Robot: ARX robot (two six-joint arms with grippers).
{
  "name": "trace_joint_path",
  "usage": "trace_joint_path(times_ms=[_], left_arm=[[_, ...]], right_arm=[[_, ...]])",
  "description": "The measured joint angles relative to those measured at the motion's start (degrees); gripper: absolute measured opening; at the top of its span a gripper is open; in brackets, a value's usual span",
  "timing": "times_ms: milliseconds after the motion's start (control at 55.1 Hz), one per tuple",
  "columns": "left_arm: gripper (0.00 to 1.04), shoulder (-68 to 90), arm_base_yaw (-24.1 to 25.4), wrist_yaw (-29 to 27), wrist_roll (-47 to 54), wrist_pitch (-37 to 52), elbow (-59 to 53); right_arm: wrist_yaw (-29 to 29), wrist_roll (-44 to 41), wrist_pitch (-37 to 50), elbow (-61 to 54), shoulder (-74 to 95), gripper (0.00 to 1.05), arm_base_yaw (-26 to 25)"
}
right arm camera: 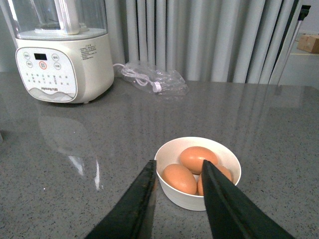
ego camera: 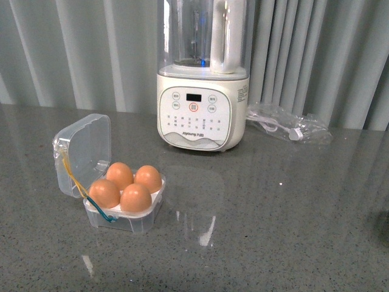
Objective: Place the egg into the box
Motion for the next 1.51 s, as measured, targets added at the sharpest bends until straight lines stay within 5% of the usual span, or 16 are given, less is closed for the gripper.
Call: trace_joint_path(times_ms=[400,872,944,1017,1289,1507], left_arm=[[0.98,0.0,0.0,0.0,0.0,0.0,0.0],[0.98,0.1,-0.1,-0.5,0.0,-0.1,0.0],[0.98,5.9,-6.3,-19.8,-4.5,-8.9,2.5],[0.98,9.4,-8.7,-27.3,-6.2,-9.0,2.5],[0.98,23.0,-10.8,-25.2,-7.5,5.4,4.5],[0.98,44.8,-3.1,-15.4,-6.3,22.6,12.2]], right_arm=[[0.0,0.1,0.0,0.0,0.0,0.99,0.0],[0.0,0.0,0.0,0.0,0.0,0.97,0.0],[0.0,0.0,0.0,0.0,0.0,0.97,0.0],[0.0,0.0,0.0,0.0,0.0,0.97,0.0],[0.0,0.0,0.0,0.0,0.0,0.97,0.0],[0.0,0.0,0.0,0.0,0.0,0.97,0.0]])
